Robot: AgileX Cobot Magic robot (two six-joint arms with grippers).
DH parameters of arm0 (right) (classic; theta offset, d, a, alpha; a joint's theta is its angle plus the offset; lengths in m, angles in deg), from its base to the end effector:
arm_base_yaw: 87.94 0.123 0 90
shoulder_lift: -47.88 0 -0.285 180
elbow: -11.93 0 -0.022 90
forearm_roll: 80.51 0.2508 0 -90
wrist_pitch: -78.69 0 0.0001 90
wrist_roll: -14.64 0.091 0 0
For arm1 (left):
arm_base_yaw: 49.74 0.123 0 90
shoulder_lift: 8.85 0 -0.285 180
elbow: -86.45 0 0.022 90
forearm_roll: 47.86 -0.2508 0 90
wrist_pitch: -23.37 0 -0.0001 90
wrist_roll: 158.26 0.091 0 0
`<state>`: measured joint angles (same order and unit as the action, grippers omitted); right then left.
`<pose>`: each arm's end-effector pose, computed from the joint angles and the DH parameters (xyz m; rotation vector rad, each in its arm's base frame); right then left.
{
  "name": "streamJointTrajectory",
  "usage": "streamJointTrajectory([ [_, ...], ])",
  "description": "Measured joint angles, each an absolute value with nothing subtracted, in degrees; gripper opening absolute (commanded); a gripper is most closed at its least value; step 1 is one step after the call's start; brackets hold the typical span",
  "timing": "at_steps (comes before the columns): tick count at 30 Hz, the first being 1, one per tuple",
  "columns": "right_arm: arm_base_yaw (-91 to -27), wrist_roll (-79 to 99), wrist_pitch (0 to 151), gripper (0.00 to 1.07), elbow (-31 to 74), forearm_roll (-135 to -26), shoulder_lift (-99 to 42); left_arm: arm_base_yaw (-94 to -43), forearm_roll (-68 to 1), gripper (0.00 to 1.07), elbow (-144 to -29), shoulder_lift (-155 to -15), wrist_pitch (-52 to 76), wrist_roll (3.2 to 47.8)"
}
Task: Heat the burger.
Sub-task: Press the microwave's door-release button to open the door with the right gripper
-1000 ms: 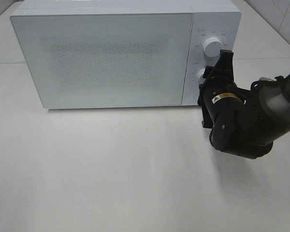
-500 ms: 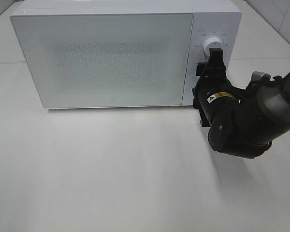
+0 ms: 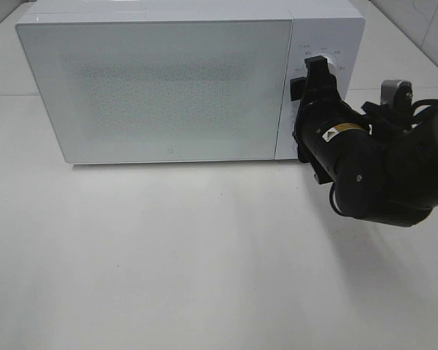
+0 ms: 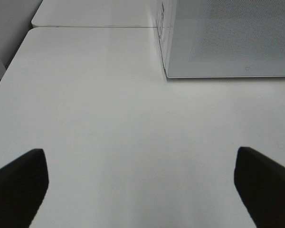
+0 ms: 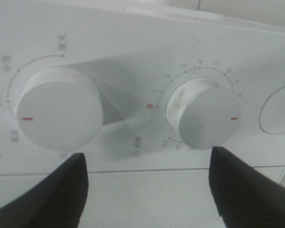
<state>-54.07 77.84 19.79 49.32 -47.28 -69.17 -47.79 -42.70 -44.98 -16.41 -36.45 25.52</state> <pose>0.3034 0.1522 0.1457 1.0810 1.5002 1.0413 -0.0047 -0.0072 0.2789 0.0357 2.0204 -0.0440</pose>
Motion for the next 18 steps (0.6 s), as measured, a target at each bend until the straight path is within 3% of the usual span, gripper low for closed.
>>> streamJointTrajectory([
  [18,-54.07,36.53,49.13,0.69,53.91,-51.4,-49.98,-47.79,-42.7,1.01,-44.98,-16.41,-36.45,25.52],
])
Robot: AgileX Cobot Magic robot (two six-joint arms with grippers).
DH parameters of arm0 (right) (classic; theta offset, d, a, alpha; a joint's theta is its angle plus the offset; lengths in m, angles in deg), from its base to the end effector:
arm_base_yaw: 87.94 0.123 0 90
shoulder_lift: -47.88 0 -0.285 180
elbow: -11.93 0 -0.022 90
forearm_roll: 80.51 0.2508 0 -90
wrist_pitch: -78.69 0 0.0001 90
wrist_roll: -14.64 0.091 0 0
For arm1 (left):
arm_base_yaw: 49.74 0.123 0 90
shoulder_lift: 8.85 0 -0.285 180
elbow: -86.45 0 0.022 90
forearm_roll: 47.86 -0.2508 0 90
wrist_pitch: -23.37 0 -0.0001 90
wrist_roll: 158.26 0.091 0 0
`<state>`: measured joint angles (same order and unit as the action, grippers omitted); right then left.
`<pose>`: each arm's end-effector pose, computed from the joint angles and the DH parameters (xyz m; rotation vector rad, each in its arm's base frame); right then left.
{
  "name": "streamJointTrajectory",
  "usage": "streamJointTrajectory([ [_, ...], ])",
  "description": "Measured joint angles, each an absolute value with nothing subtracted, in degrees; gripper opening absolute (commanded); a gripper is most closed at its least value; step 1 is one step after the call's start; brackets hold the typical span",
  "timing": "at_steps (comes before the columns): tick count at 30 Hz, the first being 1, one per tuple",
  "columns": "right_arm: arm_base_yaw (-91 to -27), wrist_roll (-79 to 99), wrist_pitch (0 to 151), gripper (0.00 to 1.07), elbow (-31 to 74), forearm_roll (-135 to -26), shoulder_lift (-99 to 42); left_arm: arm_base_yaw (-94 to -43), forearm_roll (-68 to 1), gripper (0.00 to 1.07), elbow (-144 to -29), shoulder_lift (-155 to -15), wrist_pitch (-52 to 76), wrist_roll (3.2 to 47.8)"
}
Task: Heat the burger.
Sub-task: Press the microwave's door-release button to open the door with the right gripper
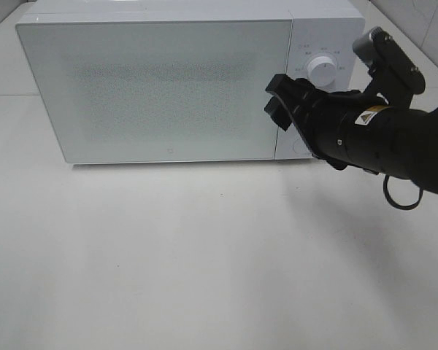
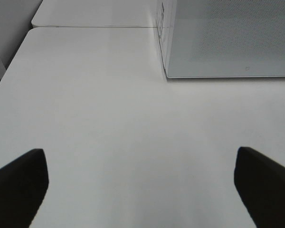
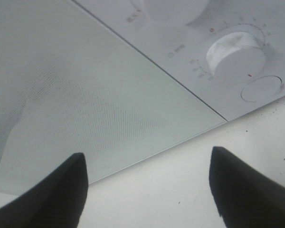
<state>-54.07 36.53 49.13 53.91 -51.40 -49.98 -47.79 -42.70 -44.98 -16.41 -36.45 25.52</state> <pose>0.2600 0.1483 0.1926 0.4053 1.9924 0.6818 -0.0047 -0.0072 0.2789 0.0357 2.0204 -0.0440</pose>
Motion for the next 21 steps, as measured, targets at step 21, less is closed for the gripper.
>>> streamJointTrajectory([
  [21,-54.07,13.26,73.71,0.82,53.91,-62.23,-29.47,-47.79,-42.7,1.01,-44.98,-16.41,-36.45,25.52],
])
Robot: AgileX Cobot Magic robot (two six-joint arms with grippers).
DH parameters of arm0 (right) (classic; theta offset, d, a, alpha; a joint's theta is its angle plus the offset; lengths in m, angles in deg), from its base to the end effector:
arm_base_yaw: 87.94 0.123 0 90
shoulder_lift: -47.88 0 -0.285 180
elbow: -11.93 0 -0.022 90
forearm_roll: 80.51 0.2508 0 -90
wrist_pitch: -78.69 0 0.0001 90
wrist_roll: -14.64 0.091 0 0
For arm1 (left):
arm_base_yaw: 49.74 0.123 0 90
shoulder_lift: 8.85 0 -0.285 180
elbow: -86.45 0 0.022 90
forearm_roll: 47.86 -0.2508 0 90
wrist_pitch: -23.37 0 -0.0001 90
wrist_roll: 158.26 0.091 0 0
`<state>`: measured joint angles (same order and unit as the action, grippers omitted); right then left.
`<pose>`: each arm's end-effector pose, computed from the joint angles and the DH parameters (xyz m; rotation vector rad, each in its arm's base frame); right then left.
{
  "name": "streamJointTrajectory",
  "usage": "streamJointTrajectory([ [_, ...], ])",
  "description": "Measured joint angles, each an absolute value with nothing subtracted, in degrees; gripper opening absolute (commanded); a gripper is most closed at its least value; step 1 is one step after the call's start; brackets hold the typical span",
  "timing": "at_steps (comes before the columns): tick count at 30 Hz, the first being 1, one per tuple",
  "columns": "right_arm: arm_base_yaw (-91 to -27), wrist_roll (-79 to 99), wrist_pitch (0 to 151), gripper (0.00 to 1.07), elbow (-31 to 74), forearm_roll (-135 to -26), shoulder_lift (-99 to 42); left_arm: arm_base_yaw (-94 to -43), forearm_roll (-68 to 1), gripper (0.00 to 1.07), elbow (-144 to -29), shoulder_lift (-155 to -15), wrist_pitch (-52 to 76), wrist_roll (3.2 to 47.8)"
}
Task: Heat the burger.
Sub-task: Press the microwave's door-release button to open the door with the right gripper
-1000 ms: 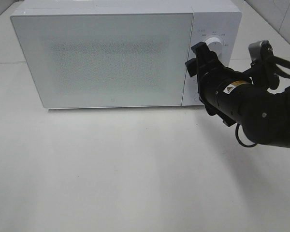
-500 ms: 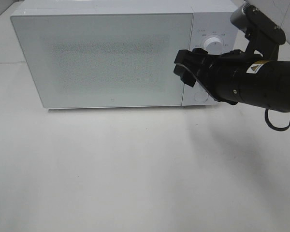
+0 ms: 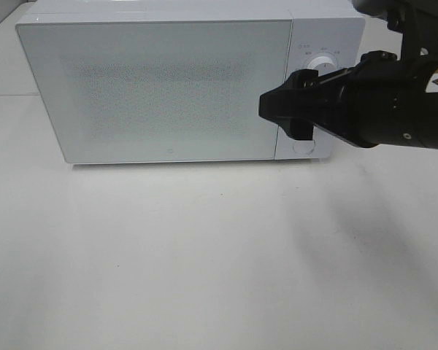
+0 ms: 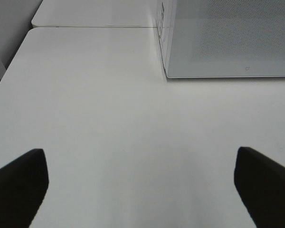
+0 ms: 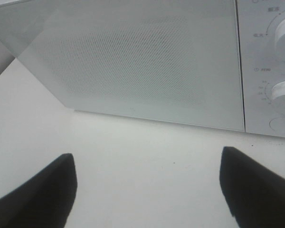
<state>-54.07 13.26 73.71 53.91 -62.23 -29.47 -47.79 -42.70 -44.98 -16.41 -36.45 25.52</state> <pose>0.2087 0.1371 0.2595 -0.2847 2.0212 0.5360 -0.0047 -0.0072 0.2789 0.0357 2.0204 -0.0440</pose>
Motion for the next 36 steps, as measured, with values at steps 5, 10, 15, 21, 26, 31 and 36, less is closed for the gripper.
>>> streamJointTrajectory([
  [5,-54.19,13.09,86.88,0.8,51.22,-68.7,-24.77,-47.79,-42.7,1.01,-44.98,-16.41,-36.45,25.52],
  [10,-54.19,15.15,98.63,0.79,47.15,-75.64,-21.39,-47.79,-42.7,1.01,-44.98,-16.41,-36.45,25.52],
  [15,-54.19,17.85,107.17,0.77,44.8,-80.91,-18.64,-47.79,-42.7,1.01,-44.98,-16.41,-36.45,25.52],
  [21,-54.19,19.11,118.34,0.77,44.57,-85.21,-12.51,-47.79,-42.7,1.01,-44.98,-16.41,-36.45,25.52],
  [26,-54.19,19.22,123.73,0.76,44.57,-85.61,-6.84,-47.79,-42.7,1.01,-44.98,-16.41,-36.45,25.52],
  [31,-54.19,19.22,127.68,0.76,44.51,-85.78,-2.42,-47.79,-42.7,1.01,-44.98,-16.41,-36.45,25.52],
  [36,-54.19,20.43,132.09,0.77,44.45,-85.89,1.87,-47.79,-42.7,1.01,-44.98,-16.41,-36.45,25.52],
])
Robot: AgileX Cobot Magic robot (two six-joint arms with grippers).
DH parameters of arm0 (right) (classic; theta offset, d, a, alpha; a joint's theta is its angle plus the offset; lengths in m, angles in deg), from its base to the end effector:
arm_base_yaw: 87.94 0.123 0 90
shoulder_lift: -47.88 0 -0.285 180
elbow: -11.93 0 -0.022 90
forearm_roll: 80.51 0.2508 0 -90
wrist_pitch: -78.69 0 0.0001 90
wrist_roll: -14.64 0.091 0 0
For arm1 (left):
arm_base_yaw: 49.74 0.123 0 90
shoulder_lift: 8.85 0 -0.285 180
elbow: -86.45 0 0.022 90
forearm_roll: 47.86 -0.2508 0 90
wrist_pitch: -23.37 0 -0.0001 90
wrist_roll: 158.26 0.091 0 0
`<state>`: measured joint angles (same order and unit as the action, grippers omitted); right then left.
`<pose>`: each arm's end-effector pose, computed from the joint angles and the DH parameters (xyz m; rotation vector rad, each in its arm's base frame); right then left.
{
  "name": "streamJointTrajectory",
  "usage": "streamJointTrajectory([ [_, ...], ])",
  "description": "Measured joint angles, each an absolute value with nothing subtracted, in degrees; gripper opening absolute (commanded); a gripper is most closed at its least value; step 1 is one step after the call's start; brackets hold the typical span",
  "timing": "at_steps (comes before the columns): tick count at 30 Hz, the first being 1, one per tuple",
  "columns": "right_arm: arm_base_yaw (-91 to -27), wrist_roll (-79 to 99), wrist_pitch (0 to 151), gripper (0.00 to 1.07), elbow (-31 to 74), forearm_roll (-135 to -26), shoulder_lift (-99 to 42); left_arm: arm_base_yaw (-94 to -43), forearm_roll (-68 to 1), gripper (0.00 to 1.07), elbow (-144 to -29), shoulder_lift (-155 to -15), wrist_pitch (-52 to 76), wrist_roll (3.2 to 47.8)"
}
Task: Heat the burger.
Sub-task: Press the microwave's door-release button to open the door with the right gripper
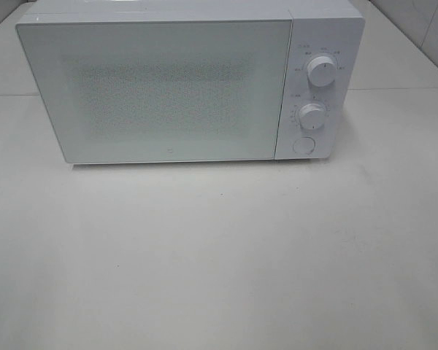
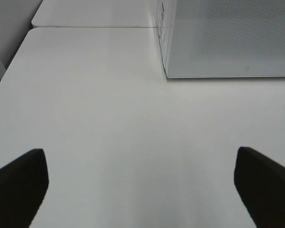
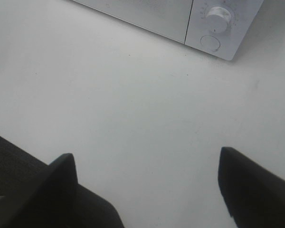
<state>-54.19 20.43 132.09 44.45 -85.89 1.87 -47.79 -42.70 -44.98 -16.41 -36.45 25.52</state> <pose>0.0961 0.0560 0.3389 -0.5831 2.2350 0.2393 -0.0047 -0.0072 0.2789 0.0357 2.0204 -0.0440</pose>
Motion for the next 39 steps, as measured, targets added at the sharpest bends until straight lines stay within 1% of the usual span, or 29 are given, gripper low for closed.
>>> streamJointTrajectory([
  [2,-54.19,20.71,133.47,0.77,44.45,-86.52,5.54,-47.79,-42.7,1.01,-44.98,-16.41,-36.45,25.52],
  [7,-55.11,21.29,134.38,0.77,44.45,-86.98,8.41,-47.79,-42.7,1.01,-44.98,-16.41,-36.45,25.52],
  [8,-57.11,22.09,134.78,0.77,44.51,-87.21,9.32,-47.79,-42.7,1.01,-44.98,-16.41,-36.45,25.52],
  [9,-57.11,22.09,134.78,0.77,44.51,-87.21,9.32,-47.79,-42.7,1.01,-44.98,-16.41,-36.45,25.52],
  [10,-58.6,22.14,134.78,0.77,44.86,-87.38,9.95,-47.79,-42.7,1.01,-44.98,-16.41,-36.45,25.52],
  [11,-61.58,22.2,134.78,0.77,45.77,-87.44,11.56,-47.79,-42.7,1.01,-44.98,-16.41,-36.45,25.52],
  [12,-61.58,22.2,134.78,0.77,45.77,-87.44,11.56,-47.79,-42.7,1.01,-44.98,-16.41,-36.45,25.52],
  [13,-62.9,22.2,134.78,0.77,46.46,-87.55,12.3,-47.79,-42.7,1.01,-44.98,-16.41,-36.45,25.52],
  [14,-66.11,22.37,134.55,0.77,47.95,-87.73,14.42,-47.79,-42.7,1.01,-44.98,-16.41,-36.45,25.52],
  [17,-67.6,22.49,134.44,0.77,48.58,-87.73,15.34,-47.79,-42.7,1.01,-44.98,-16.41,-36.45,25.52],
  [19,-72.81,22.66,133.06,0.77,51.79,-87.78,20.55,-47.79,-42.7,1.01,-44.98,-16.41,-36.45,25.52],
  [21,-73.73,22.72,132.89,0.77,52.53,-87.78,21.58,-47.79,-42.7,1.01,-44.98,-16.41,-36.45,25.52],
  [22,-75.62,22.95,132.72,0.77,53.91,-87.78,24.05,-47.79,-42.7,1.01,-44.98,-16.41,-36.45,25.52],
  [25,-76.48,23.41,132.72,0.77,54.37,-87.67,24.96,-47.79,-42.7,1.01,-44.98,-16.41,-36.45,25.52],
  [27,-79.46,23.81,132.43,0.77,55.57,-86.18,28.92,-47.79,-42.7,1.01,-44.98,-16.41,-36.45,25.52],
  [29,-80.03,23.81,132.26,0.77,55.86,-85.66,29.89,-47.79,-42.7,1.01,-44.98,-16.41,-36.45,25.52],
  [30,-81.29,23.81,132.26,0.77,56.09,-84.46,31.44,-47.79,-42.7,1.01,-44.98,-16.41,-36.45,25.52],
  [39,-84.5,23.98,132.43,0.77,58.78,-83.72,37.17,-47.79,-42.7,1.01,-44.98,-16.41,-36.45,25.52],
])
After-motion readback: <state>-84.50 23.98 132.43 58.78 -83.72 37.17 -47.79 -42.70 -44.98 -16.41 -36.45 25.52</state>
